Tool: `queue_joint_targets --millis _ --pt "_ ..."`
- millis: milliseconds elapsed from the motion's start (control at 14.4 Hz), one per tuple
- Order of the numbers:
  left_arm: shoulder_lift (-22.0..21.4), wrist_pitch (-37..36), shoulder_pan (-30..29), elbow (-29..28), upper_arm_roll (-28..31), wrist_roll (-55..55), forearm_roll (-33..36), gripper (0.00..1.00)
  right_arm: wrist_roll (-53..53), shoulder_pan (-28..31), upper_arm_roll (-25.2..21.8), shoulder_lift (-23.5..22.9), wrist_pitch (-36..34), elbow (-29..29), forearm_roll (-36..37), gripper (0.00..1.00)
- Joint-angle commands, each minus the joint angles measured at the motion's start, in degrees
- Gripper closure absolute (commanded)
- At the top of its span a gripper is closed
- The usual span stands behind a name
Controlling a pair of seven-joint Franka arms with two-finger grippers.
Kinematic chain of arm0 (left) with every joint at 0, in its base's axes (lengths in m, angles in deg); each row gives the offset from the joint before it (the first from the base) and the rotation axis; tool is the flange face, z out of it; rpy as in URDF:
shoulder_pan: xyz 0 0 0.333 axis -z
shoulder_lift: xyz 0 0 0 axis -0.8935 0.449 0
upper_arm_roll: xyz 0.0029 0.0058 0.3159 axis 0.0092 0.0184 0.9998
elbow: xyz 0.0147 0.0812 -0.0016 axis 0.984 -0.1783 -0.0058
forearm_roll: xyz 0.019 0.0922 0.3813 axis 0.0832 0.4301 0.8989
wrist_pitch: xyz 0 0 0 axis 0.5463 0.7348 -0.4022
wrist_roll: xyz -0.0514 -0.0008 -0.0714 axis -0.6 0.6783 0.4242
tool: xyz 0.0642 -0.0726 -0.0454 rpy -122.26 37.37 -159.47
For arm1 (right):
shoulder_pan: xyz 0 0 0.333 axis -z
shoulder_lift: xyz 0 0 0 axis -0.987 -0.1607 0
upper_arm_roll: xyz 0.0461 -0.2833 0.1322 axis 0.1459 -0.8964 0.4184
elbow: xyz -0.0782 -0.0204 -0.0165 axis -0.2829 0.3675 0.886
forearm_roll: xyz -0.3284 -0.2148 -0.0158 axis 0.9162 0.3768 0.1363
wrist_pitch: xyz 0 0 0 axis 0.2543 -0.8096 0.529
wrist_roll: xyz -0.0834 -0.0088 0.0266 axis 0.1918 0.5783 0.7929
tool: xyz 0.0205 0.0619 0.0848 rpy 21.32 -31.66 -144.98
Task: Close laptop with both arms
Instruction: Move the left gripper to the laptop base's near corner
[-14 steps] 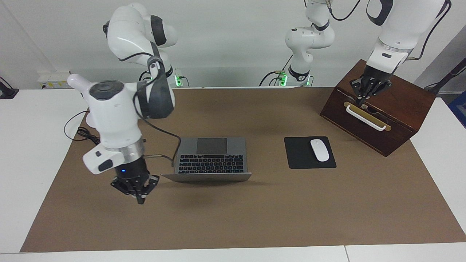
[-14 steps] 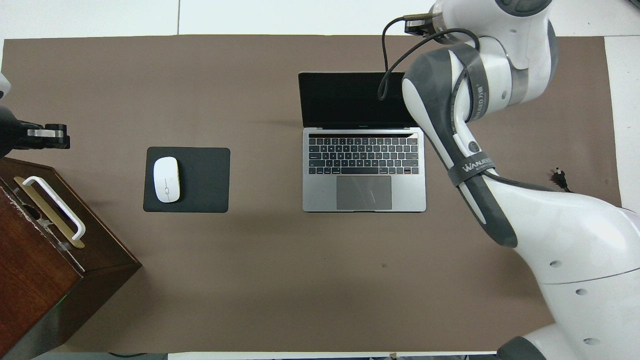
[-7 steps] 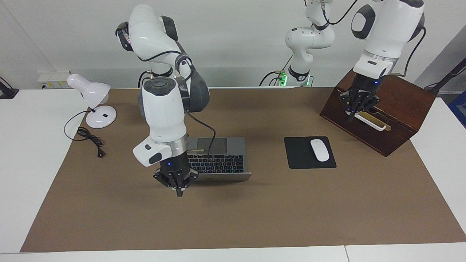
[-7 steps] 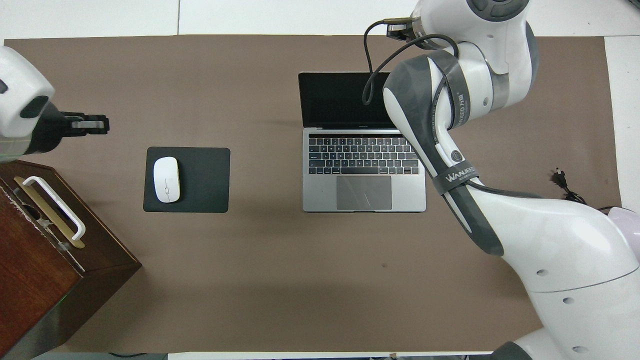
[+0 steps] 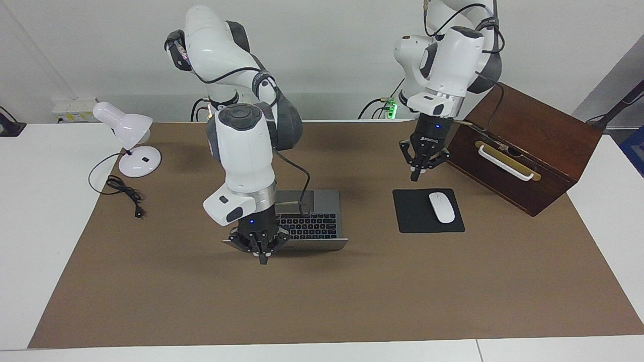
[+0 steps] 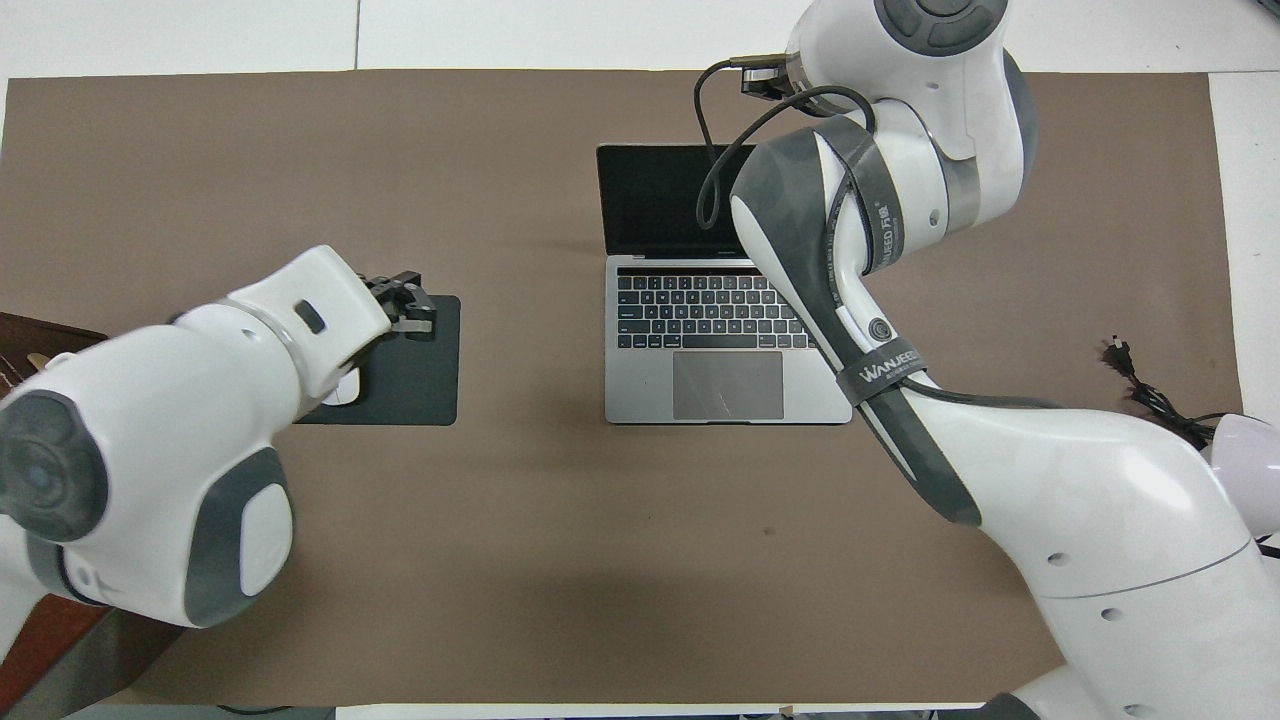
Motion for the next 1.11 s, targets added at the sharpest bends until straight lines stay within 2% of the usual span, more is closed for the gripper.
queue_joint_targets --millis 0,139,348,487,834,1043 --pt "-0.4 10.5 6.3 -7.7 1.1 -1.2 -1.2 1.00 1.3 0.1 0.4 0.2 -0.9 -0.6 0.9 1.00" --pt "2.6 18.6 9.4 -11.0 1.1 -1.2 -1.2 1.00 1.2 0.3 0.4 0.4 -0.3 -0.7 0.7 1.00" --pt "9.0 27.3 13.0 -11.5 1.1 -1.2 -1.2 1.00 1.2 0.3 0.5 0.4 -0.3 -0.7 0.0 1.00" --pt "10.7 28.9 13.7 -11.4 1.1 -1.3 -1.1 1.00 1.3 -0.1 0.4 0.4 -0.7 -0.8 -0.1 1.00" --pt "19.9 39.0 16.3 -10.8 1.2 -1.9 -1.1 1.00 3.1 -0.5 0.5 0.7 0.3 -4.5 0.0 1.00" --pt "21.5 39.9 17.8 -10.8 1.3 -2.9 -1.1 1.00 3.2 -0.4 0.5 1.2 -1.0 -4.6 -0.3 1.00"
